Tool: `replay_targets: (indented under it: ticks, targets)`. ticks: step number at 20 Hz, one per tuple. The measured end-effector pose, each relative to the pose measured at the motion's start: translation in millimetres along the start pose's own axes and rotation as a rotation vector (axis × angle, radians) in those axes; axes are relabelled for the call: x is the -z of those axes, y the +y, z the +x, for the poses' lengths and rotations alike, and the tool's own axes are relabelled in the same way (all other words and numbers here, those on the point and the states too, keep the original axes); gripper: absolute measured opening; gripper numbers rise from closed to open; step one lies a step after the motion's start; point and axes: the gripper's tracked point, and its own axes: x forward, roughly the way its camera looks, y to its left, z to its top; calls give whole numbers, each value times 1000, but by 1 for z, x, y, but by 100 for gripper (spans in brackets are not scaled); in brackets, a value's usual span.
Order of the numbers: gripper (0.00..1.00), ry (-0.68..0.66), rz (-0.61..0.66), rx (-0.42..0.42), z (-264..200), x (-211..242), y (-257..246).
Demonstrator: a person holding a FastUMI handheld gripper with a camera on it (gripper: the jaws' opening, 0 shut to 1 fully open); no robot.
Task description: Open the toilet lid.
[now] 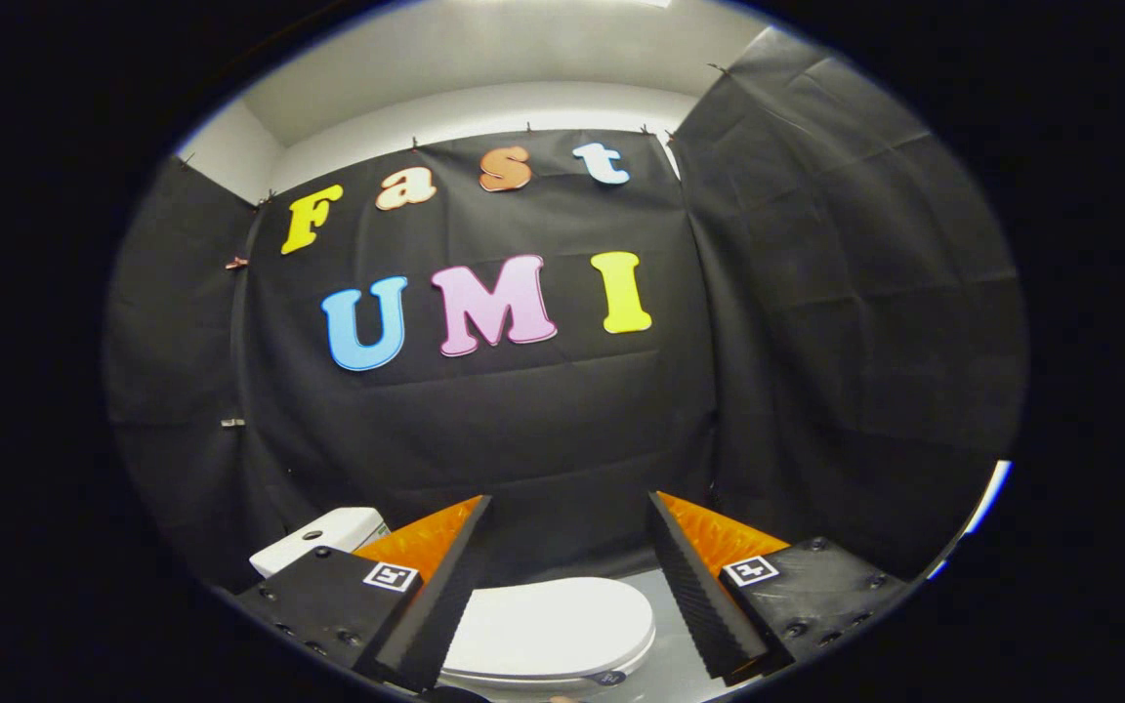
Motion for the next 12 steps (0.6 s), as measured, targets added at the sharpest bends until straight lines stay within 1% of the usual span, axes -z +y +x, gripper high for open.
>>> replay_targets:
  ticks: [2, 6, 12]
  targets:
    - [97, 51, 45, 38, 14, 27, -23]
    - [98, 142, 72, 108, 35, 83, -62]
    - [98, 228, 148, 140, 55, 144, -86]
